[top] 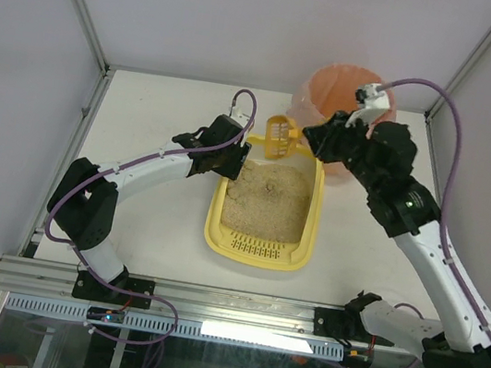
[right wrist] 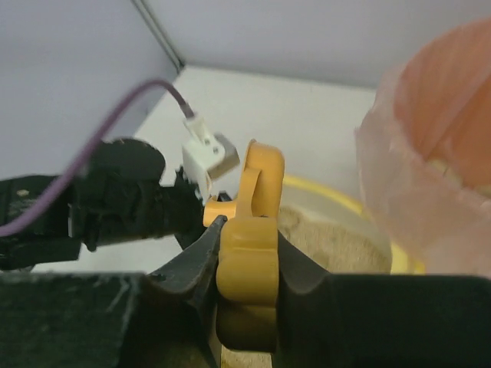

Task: Clean the litter box

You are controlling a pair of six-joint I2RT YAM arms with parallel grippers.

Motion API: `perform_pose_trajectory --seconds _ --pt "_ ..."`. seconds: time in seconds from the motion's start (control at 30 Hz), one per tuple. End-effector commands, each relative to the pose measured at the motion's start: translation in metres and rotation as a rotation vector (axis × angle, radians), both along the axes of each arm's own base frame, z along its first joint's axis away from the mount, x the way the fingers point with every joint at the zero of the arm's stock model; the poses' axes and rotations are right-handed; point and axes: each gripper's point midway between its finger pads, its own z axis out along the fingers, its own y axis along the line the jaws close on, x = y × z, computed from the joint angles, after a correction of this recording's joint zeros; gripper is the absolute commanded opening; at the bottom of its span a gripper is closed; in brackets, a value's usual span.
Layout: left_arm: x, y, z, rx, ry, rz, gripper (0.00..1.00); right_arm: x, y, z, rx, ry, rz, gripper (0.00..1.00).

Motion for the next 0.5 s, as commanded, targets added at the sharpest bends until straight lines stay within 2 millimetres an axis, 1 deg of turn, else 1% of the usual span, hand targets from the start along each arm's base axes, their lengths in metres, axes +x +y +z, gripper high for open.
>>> perform_pose_trajectory --seconds 0.0,0.13,0.23,0.33,0.43,0.47 --pt "0.006 0.008 0.006 0.039 -0.023 0.015 0.49 0.000 0.004 -0.050 -0.083 0.210 -0.133 0.00" --pt "0.006 0.009 0.005 0.044 -0.024 0.018 0.49 0.006 -0.002 -0.075 -0.181 0.286 -0.303 0.00" --pt "0.006 0.009 0.006 0.044 -0.025 0.020 0.49 0.008 0.003 -0.091 -0.248 0.326 -0.358 0.00" --pt "0.006 0.008 0.005 0.043 -0.023 0.017 0.49 0.012 0.002 -0.108 -0.346 0.362 -0.429 0.00" --pt "0.006 0.009 0.005 0.044 -0.023 0.018 0.49 0.015 0.001 -0.121 -0.418 0.383 -0.496 0.00" --pt "0.006 0.009 0.005 0.044 -0.024 0.017 0.49 0.017 0.000 -0.122 -0.431 0.385 -0.513 0.00"
